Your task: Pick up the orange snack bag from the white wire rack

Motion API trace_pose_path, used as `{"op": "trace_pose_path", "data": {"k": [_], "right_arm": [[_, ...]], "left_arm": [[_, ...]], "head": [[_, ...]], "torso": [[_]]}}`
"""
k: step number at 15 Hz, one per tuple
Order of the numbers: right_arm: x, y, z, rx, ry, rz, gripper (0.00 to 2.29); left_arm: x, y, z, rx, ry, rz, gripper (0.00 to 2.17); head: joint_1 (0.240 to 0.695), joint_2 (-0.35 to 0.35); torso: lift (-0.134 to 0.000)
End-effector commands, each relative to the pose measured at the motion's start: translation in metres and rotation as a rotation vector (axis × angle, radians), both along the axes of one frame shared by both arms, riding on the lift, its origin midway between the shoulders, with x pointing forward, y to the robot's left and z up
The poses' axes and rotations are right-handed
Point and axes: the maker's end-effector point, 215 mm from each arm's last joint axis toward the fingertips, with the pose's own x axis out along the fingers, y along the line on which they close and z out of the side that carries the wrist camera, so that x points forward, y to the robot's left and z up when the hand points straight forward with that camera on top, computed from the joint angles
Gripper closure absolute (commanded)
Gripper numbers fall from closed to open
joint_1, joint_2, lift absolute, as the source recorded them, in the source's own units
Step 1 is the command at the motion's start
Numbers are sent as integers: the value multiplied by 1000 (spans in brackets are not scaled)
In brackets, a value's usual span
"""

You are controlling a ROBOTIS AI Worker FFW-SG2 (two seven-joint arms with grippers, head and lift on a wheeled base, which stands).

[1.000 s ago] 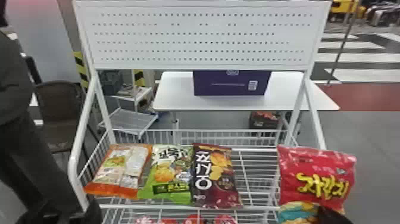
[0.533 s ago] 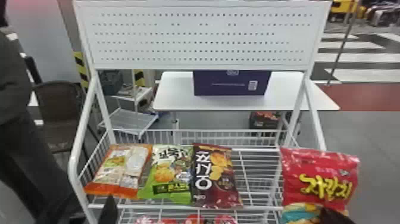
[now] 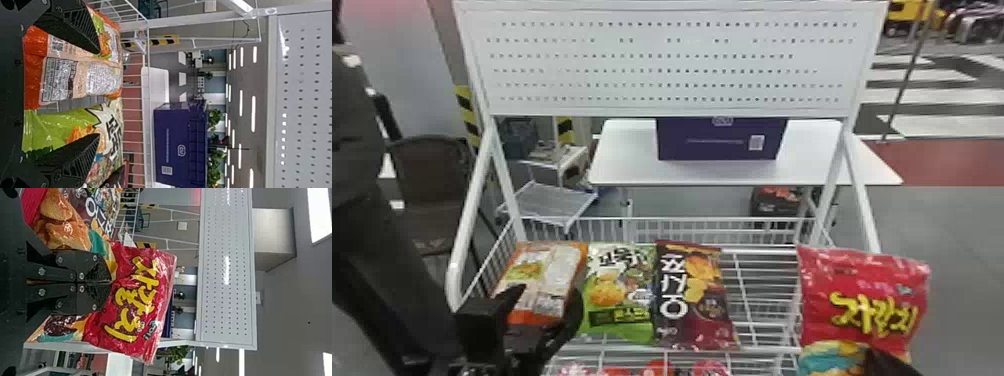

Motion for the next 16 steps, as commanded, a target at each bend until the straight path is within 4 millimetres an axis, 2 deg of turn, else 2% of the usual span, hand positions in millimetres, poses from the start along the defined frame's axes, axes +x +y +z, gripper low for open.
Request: {"op": "trace_pose_path", "data": {"k": [1,7,8,9,10,13,14,16], "right_arm": [[-1,0,0,0,1,1,2219],[-2,2,3,-1,-3,8,2219],[-2,2,3,-1,-3,8,2219],[-2,3,3,1,-3,9,2219],[-2,3,4,0,-4,11,2219],[-2,2,4,0,-3,9,2219],[-2,2,4,0,-3,9,2219],[-2,2,4,-1,-5,8,2219]], "left_arm": [[20,9,-16,10,31,16,147],[31,35,-42,19,105,51,154],[31,35,-45,20,118,49,248],[31,35,-47,21,129,47,380],[31,36,-52,26,147,47,630],[30,35,-60,26,178,50,1804],[31,35,-60,24,178,46,1905],[29,35,-62,14,183,48,1919]], "head": [[499,0],[499,0],[499,0],[499,0],[499,0],[499,0],[499,0],[499,0]], "torso": [[0],[0],[0],[0],[0],[0],[0],[0]]}}
